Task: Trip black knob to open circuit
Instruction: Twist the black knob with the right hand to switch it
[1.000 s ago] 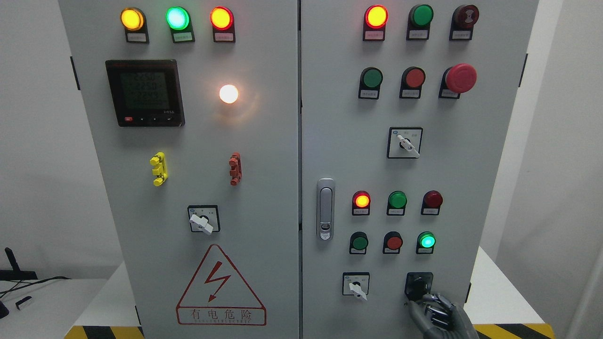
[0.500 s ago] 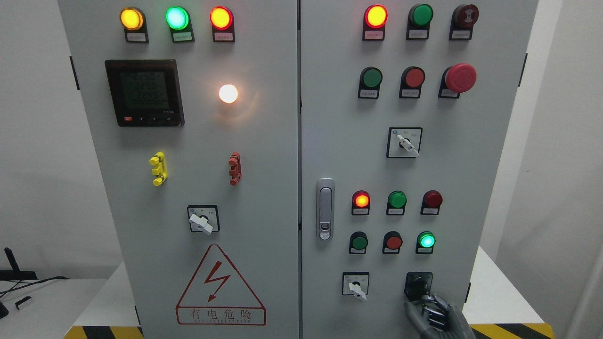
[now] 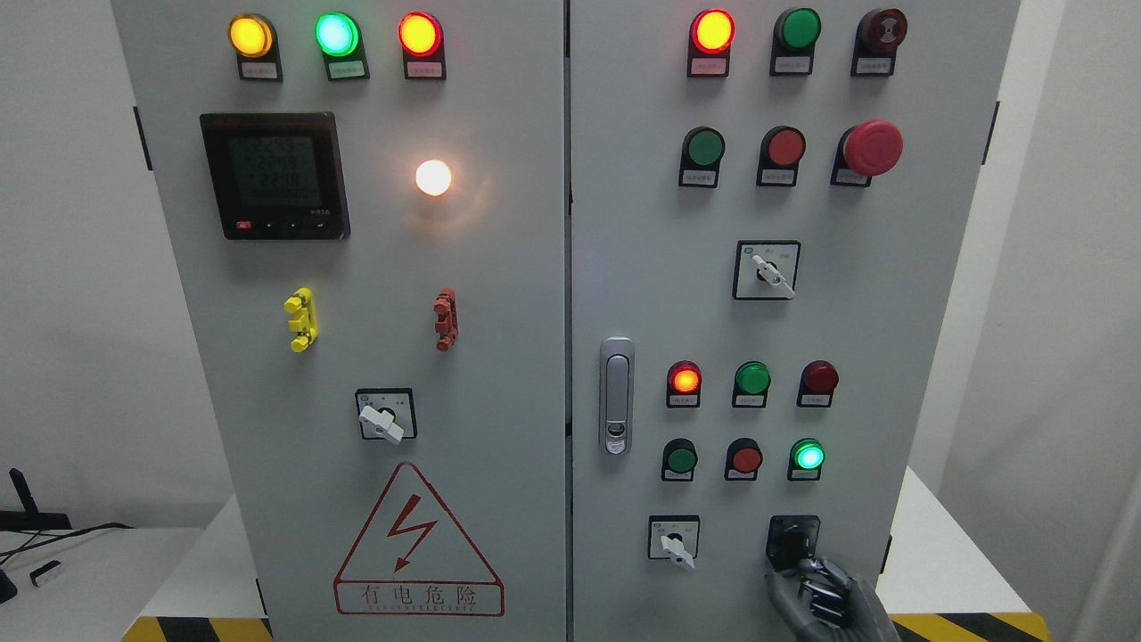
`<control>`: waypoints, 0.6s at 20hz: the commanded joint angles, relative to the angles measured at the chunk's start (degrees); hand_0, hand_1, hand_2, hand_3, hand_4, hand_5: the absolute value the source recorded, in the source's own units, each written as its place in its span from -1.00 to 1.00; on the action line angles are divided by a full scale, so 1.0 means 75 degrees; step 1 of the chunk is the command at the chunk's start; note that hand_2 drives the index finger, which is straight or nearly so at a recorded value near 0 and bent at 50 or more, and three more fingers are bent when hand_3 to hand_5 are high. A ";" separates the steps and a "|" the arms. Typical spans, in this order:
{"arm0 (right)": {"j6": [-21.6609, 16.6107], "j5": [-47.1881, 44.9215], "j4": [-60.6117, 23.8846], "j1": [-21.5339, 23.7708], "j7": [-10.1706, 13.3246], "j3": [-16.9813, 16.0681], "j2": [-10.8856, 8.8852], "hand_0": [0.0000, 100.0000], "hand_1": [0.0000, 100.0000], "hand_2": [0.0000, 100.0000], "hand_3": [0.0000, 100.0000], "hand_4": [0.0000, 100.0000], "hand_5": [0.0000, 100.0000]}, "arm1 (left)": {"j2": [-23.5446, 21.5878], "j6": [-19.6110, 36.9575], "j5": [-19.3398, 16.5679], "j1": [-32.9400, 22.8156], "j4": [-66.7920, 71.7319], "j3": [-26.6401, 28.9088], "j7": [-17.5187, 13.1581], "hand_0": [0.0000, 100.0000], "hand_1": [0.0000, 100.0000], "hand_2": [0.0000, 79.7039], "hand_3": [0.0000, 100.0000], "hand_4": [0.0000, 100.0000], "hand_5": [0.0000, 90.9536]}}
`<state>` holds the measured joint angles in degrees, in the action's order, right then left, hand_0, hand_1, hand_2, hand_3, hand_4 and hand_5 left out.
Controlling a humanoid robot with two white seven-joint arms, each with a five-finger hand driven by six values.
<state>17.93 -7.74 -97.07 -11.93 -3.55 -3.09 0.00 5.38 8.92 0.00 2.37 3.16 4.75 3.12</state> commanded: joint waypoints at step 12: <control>-0.0071 0.0024 0.0040 0.0208 -0.0054 -0.0408 -0.0246 -0.09 0.65 -0.01 1.00 0.94 0.84 | -0.0002 0.0006 -0.0234 0.0000 0.0000 0.0000 0.0006 -0.76 -0.22 -1.00 -1.00 -1.00 -1.00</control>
<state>17.48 -7.61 -96.99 -11.13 -3.91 -4.36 0.01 5.38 8.92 0.00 2.37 3.16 4.75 3.12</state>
